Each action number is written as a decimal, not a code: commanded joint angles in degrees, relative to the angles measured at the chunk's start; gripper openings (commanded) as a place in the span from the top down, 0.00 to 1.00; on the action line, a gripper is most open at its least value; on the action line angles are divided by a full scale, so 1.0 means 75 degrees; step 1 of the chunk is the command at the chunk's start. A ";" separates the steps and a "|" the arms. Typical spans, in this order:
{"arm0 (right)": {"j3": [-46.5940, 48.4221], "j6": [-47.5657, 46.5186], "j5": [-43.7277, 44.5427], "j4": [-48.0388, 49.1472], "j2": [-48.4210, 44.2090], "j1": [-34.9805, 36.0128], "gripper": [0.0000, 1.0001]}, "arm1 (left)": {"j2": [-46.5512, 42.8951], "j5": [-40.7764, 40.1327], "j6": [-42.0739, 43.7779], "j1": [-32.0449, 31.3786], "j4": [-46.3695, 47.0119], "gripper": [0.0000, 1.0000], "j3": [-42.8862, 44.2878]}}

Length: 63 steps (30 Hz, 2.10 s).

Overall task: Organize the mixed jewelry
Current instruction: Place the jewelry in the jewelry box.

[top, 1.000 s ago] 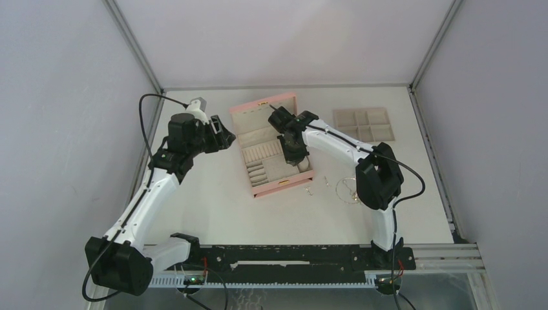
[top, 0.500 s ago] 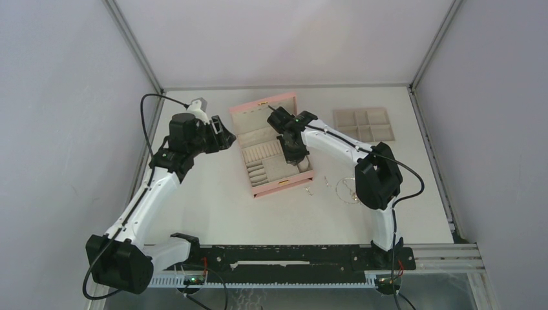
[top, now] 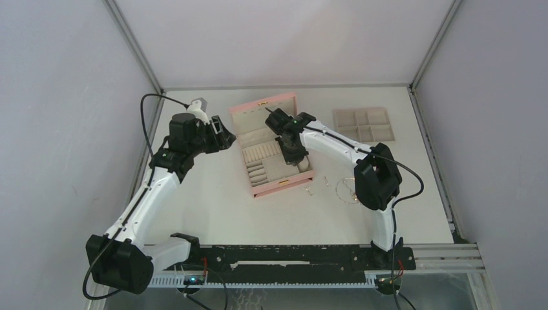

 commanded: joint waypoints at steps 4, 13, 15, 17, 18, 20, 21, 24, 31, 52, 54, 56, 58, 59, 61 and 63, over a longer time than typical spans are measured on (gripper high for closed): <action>0.0565 -0.0246 0.0364 -0.0120 0.0100 0.0164 1.00 | -0.0047 0.0081 0.0026 0.0038 0.0186 0.36 0.0443; 0.0706 -0.0330 0.0501 -0.0233 0.0221 0.0305 1.00 | -0.0082 0.0081 0.0038 0.0042 0.0165 0.36 0.0419; 0.0787 -0.0330 0.0560 -0.0304 0.0257 0.0323 1.00 | -0.0100 0.0088 0.0042 0.0042 0.0166 0.36 0.0413; 0.0796 -0.0336 0.0637 -0.0318 0.0253 0.0346 1.00 | -0.0103 0.0096 0.0048 0.0040 0.0163 0.36 0.0413; 0.0796 -0.0347 0.0694 -0.0329 0.0243 0.0353 1.00 | -0.0105 0.0091 0.0049 0.0042 0.0161 0.36 0.0412; 0.0789 -0.0371 0.0798 -0.0345 0.0230 0.0373 1.00 | -0.0116 0.0095 0.0057 0.0041 0.0163 0.36 0.0415; 0.0787 -0.0401 0.0877 -0.0348 0.0220 0.0404 1.00 | -0.0117 0.0091 0.0056 0.0039 0.0163 0.36 0.0413; 0.0805 -0.0497 0.1151 -0.0375 0.0217 0.0479 1.00 | -0.0117 0.0104 0.0050 0.0042 0.0159 0.36 0.0413; 0.0794 -0.0628 0.1330 -0.0448 0.0229 0.0609 1.00 | -0.0132 0.0094 0.0053 0.0042 0.0162 0.36 0.0403; 0.0786 -0.0788 0.1420 -0.0529 0.0463 0.0773 1.00 | -0.0222 0.0058 0.0031 0.0042 0.0160 0.36 0.0304; 0.0792 -0.0767 0.1427 -0.0525 0.0457 0.0770 1.00 | -0.0233 0.0041 0.0029 0.0042 0.0162 0.36 0.0295; 0.0822 -0.0771 0.1460 -0.0517 0.0443 0.0775 1.00 | -0.0234 0.0047 0.0026 0.0040 0.0168 0.36 0.0297; 0.0859 -0.0787 0.1528 -0.0527 0.0471 0.0771 1.00 | -0.0230 0.0041 0.0038 0.0040 0.0151 0.36 0.0301; 0.0877 -0.0783 0.1563 -0.0534 0.0485 0.0770 1.00 | -0.0224 0.0045 0.0043 0.0042 0.0159 0.36 0.0296; 0.0901 -0.0809 0.1611 -0.0542 0.0508 0.0773 1.00 | -0.0226 0.0049 0.0048 0.0038 0.0155 0.36 0.0296; 0.0940 -0.0812 0.1648 -0.0549 0.0546 0.0773 1.00 | -0.0211 0.0042 0.0063 0.0041 0.0155 0.36 0.0311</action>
